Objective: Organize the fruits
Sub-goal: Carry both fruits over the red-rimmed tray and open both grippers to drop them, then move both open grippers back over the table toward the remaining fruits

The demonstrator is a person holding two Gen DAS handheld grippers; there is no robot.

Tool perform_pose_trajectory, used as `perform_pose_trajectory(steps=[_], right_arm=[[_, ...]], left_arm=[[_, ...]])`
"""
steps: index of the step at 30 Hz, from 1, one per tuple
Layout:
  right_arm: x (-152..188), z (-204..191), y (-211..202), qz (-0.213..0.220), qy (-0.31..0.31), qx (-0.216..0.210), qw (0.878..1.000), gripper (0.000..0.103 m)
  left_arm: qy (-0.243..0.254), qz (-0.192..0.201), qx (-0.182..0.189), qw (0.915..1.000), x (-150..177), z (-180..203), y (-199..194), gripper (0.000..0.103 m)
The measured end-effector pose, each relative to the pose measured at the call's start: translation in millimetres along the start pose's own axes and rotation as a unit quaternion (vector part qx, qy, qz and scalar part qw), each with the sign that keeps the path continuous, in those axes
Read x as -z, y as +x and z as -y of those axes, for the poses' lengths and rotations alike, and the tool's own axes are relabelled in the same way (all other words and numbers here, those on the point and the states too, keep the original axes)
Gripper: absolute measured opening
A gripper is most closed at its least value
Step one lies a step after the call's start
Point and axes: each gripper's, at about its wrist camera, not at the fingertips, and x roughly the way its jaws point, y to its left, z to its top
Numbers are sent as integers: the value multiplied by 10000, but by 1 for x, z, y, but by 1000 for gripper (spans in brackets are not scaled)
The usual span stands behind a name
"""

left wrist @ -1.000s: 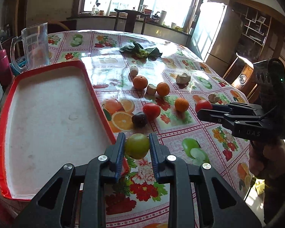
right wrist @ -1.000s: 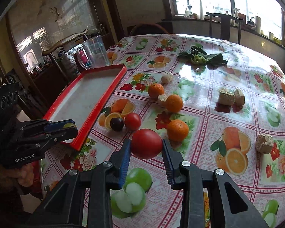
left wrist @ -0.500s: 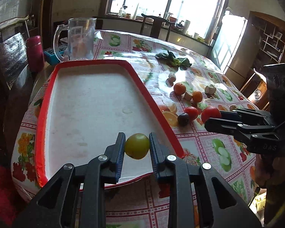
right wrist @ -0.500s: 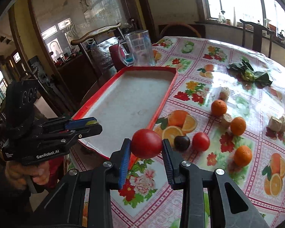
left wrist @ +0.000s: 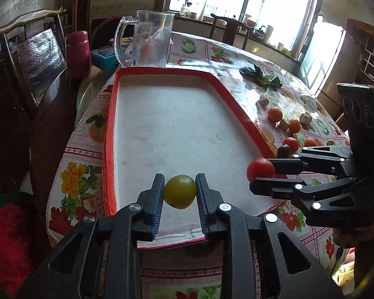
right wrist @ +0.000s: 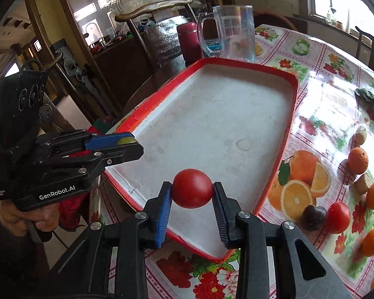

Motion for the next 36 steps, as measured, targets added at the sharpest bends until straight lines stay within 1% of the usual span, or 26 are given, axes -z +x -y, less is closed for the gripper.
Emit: perform_pose_trajectory(steps=[7,10,11,12,14,15,16,17,18,19,20,22,24,25,26,27,29,30,31,33,36], right_arm=[[-1,4,15,-312,-8,-20,9995,34],[-1,5,16,-296,-15,-25,9996,35],[-1,5,16,-303,-13,-31,9995,35],[-1,5,14,-282,-2,-35,9996,36],[1,7,7,-186,50,-35,9998,44],[1,7,3,-111,73,-43,9999,47],[2,8,-4,-19,86,-45,10000,50],[3,9,-10,63,94,-29,9999,50],[4,10,-17,136,108,-9,9998,50],[7,11,-24,225,140,18,9996,50],[9,14,-32,316,196,41,9993,50],[18,21,-49,491,333,77,9982,51],[30,30,-66,664,475,201,9965,58],[36,36,-75,752,562,283,9952,64],[43,42,-84,841,658,364,9936,65],[49,48,-93,921,773,451,9917,65],[61,62,-110,1054,1004,620,9874,65],[68,69,-118,1110,1121,704,9850,66],[74,76,-126,1159,1241,787,9823,66],[87,91,-139,1241,1450,933,9772,66],[105,110,-152,1277,1732,1146,9698,66]], left_arm=[[7,-273,-49,9996,4,-5,13,23],[-2,-421,-112,9990,6,-6,21,23],[36,-378,-150,9992,6,-5,20,25],[64,-394,-197,9990,6,-4,21,26],[95,-421,-231,9988,6,-3,21,29],[73,-419,-216,9989,6,-2,20,32],[43,-412,-163,9990,6,-3,19,38],[16,-400,-112,9991,6,-2,17,41],[1,-362,-112,9993,6,-2,15,48],[-4,-312,-148,9994,6,-1,13,57],[-17,-265,-146,9995,5,0,10,60],[-114,-171,-39,9998,3,1,5,61],[-218,-81,61,9997,1,4,1,61],[-228,5,71,9997,-1,7,-2,61],[-241,130,72,9996,-3,10,-6,61],[-273,242,56,9993,-5,14,-9,61],[-343,409,129,9985,-10,22,-13,66],[-373,482,213,9979,-12,28,-14,74],[-386,552,302,9973,-14,34,-15,77],[-296,611,491,9965,-17,49,-14,77],[-16,626,744,9953,-19,79,-10,77]])
